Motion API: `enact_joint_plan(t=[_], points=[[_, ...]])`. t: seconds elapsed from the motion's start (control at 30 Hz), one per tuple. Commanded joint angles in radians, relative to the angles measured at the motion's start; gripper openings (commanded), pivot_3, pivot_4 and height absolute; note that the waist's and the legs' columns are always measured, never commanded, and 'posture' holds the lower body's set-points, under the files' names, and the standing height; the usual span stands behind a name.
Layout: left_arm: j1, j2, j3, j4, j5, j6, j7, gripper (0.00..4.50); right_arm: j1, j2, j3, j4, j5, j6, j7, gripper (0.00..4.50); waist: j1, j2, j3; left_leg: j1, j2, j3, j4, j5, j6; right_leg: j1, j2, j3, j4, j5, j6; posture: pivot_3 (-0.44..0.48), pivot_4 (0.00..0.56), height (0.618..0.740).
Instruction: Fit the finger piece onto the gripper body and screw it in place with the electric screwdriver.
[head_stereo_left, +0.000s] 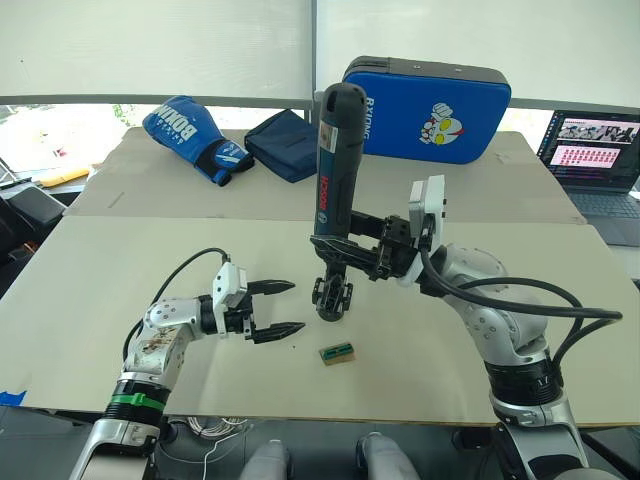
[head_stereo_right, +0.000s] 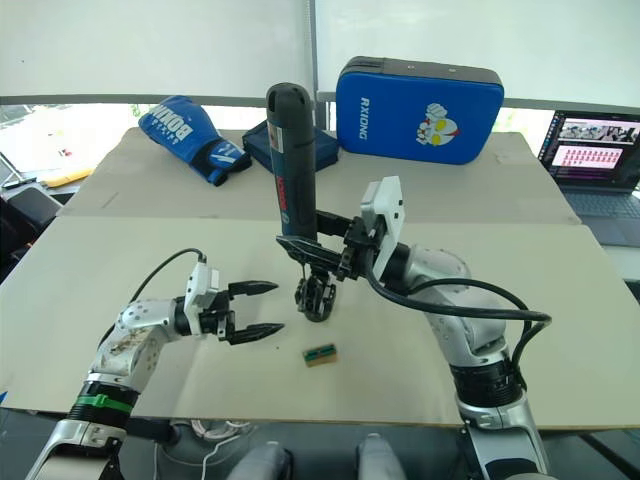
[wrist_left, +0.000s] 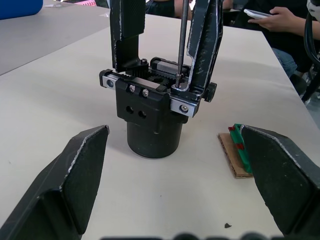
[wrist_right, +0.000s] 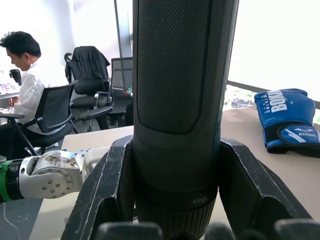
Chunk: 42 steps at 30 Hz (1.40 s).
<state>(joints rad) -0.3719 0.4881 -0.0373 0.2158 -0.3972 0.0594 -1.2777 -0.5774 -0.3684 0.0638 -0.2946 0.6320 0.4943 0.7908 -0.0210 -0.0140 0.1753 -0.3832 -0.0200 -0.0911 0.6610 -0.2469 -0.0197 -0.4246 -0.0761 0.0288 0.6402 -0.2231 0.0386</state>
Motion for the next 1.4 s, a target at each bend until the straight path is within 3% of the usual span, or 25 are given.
enact_joint_plan(t=[0.03, 1.4], points=[[0.006, -0.007, 0.001, -0.008, 0.001, -0.027, 0.001, 4.5, -0.003, 0.004, -0.012, -0.041, 0.003, -0.028, 0.006, 1.93, 0.0, 0.0, 0.0, 0.0, 0.0, 0.0, 0.0, 0.0, 0.0, 0.0, 0.0, 0.0, 0.0, 0.0, 0.0, 0.0, 0.15, 0.74], [-0.155, -0.22, -0.11, 0.31, 0.192, -0.191, 0.136, 4.5, 0.004, 0.019, 0.0, -0.039, -0.036, -0.039, 0.014, 1.93, 0.002, 0.0, 0.0, 0.001, -0.001, 0.0, 0.001, 0.0, 0.0, 0.001, 0.0, 0.0, 0.001, 0.0, 0.0, 0.0, 0.15, 0.74]])
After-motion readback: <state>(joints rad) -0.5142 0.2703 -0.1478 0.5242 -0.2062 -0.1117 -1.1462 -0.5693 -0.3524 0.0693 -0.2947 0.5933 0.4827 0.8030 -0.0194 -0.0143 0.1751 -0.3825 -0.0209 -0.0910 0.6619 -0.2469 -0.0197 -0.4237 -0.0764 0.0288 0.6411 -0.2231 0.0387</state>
